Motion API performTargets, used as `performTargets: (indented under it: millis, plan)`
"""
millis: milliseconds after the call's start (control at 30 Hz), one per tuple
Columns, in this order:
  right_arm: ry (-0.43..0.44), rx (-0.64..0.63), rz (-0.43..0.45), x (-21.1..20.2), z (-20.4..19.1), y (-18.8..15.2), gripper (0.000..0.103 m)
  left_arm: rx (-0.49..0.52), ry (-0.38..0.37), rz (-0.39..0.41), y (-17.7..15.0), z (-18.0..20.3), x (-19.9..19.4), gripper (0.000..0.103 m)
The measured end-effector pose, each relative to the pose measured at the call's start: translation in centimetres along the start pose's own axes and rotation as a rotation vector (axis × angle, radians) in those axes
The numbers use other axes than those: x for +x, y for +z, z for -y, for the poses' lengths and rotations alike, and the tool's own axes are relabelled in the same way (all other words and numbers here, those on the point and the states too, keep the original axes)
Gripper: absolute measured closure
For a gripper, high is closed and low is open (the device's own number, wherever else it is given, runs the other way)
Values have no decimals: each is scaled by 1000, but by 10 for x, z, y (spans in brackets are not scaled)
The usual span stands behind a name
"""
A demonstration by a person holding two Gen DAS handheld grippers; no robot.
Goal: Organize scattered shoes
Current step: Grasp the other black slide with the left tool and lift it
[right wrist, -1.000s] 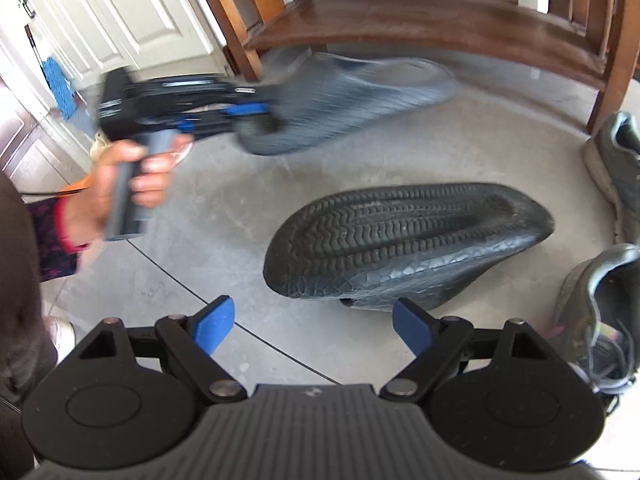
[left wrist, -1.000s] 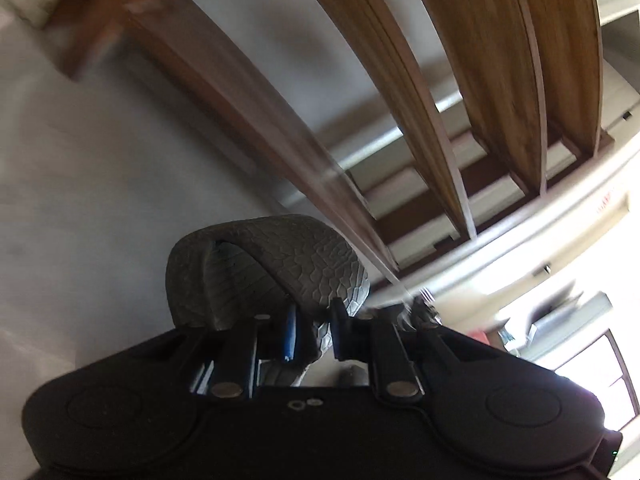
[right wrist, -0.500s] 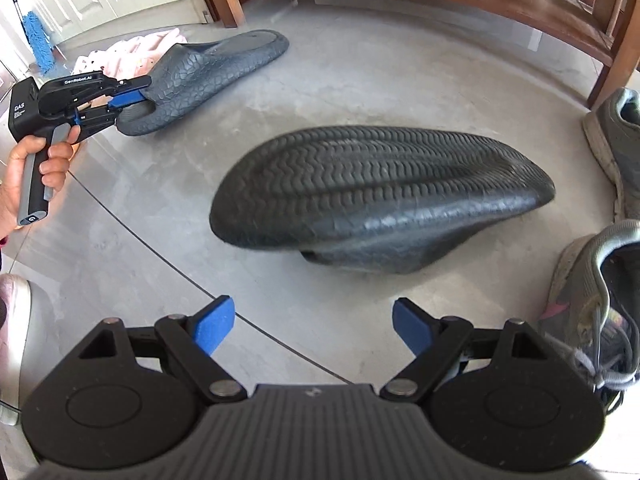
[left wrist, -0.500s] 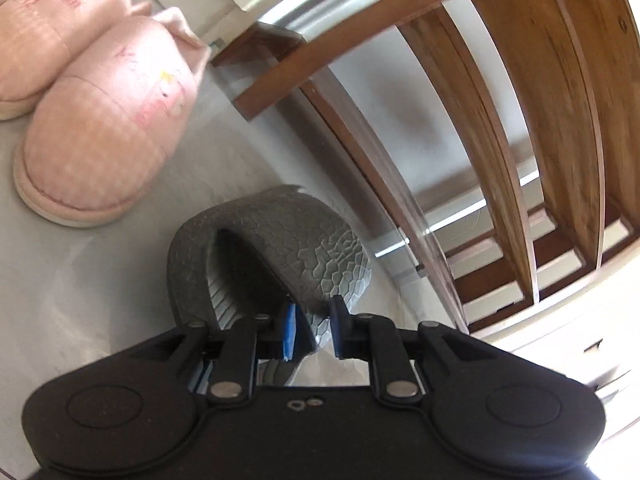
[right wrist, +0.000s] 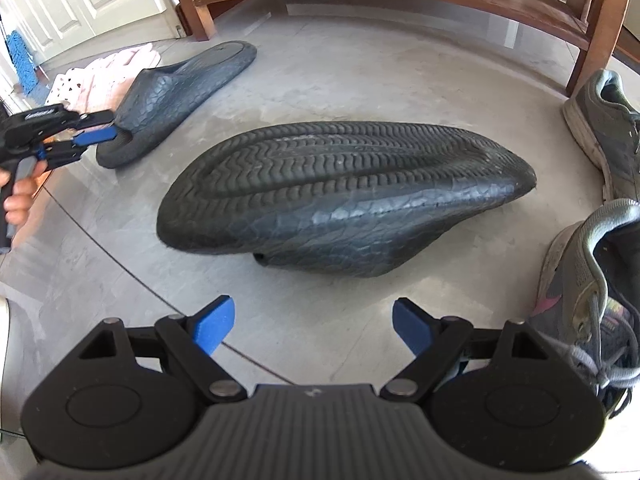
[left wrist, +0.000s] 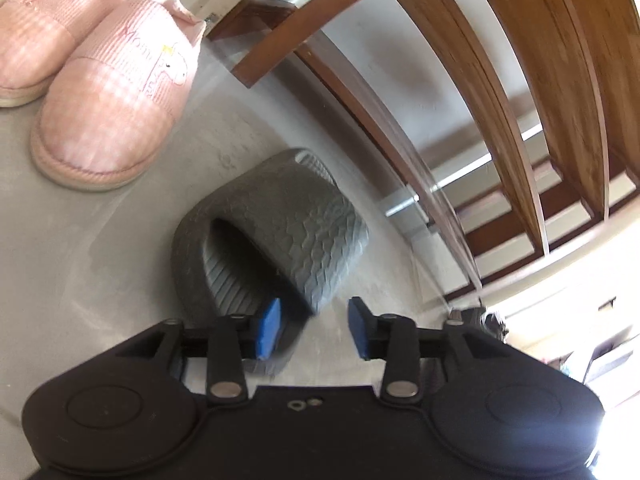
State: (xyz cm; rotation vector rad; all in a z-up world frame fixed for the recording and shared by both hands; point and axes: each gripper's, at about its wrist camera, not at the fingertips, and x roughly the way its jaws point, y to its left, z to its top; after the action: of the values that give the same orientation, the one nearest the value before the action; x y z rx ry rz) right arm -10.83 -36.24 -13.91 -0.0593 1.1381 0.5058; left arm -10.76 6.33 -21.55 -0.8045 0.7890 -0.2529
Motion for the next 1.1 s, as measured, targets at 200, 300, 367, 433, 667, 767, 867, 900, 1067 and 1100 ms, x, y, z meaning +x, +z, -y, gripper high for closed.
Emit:
performTargets:
  millis: [200,300,367,433,667,767,867,900,1067,1100]
  plan:
    - [-6,-3,0,6,5,4,15,306,-178,-148,-4,51,-4,63]
    - [-14,-15,1,8,4,6,15,592,-308,-218,-7,113,20,58]
    - [-19,-22,1,10,3,8,15,766,-381,-262,-15,153,41,57]
    - [-23,-30,15,7,3,12,15,903,-404,-287,-25,178,61,57]
    - [-25,-42,64,-4,2,20,15,1178,-479,-345,-61,205,79,56]
    - [-25,-34,69,-4,3,21,15,1306,-416,-322,-82,203,81,48]
    - [-23,-37,69,-2,3,24,15,1452,-380,-277,-102,199,79,48]
    - [-21,-41,71,-2,3,25,15,1487,-371,-255,-105,199,78,48]
    - [-11,-34,85,-3,1,30,15,1638,-301,-179,-122,198,86,54]
    - [-8,-31,88,-3,1,31,15,1639,-290,-170,-123,198,88,58]
